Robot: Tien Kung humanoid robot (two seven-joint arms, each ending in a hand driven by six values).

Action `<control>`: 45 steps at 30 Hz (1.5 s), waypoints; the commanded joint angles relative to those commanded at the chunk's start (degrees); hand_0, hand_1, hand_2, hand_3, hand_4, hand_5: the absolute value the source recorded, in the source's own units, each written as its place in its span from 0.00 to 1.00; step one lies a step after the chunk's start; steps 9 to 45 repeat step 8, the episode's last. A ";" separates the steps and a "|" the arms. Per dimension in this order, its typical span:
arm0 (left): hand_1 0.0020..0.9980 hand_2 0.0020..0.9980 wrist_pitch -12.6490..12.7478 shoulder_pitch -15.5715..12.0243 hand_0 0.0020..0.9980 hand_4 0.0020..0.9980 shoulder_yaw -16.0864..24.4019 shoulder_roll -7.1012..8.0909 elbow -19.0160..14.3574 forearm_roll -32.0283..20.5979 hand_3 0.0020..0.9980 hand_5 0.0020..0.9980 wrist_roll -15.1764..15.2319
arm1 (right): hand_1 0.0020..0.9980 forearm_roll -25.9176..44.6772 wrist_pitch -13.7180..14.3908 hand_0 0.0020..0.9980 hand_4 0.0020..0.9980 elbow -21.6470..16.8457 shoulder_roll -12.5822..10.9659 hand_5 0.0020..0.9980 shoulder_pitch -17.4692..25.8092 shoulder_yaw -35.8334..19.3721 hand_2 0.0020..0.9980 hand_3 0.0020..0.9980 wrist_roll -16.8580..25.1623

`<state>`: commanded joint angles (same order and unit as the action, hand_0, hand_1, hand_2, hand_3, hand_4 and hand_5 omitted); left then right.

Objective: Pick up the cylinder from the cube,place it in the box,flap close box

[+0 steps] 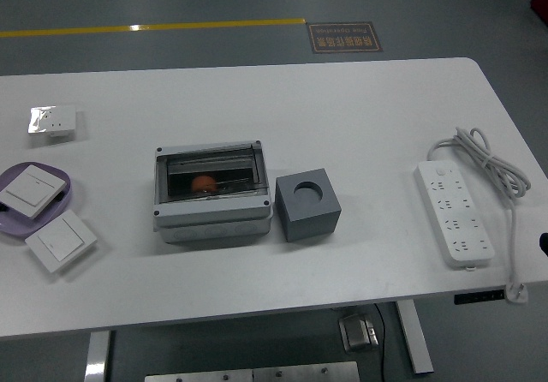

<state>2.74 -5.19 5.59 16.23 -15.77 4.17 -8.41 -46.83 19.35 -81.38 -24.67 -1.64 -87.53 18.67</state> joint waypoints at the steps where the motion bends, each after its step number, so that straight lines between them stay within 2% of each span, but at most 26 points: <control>1: 0.56 0.53 -0.04 0.07 0.63 0.71 -0.04 0.04 -0.01 -0.02 0.62 0.24 0.02 | 0.64 -0.01 0.03 0.69 0.78 0.10 0.02 0.37 -0.33 0.49 0.64 0.66 0.01; 8: 0.56 0.53 0.02 0.13 0.62 0.71 0.01 0.18 -0.06 0.40 0.62 0.24 -0.02 | 0.65 0.09 0.48 0.69 0.77 1.44 1.02 0.36 -3.98 4.30 0.65 0.68 0.61; 45: 0.56 0.53 0.02 0.13 0.62 0.71 0.01 0.18 -0.06 0.40 0.62 0.24 -0.02 | 0.65 0.09 0.48 0.69 0.77 1.44 1.02 0.36 -3.98 4.30 0.65 0.68 0.61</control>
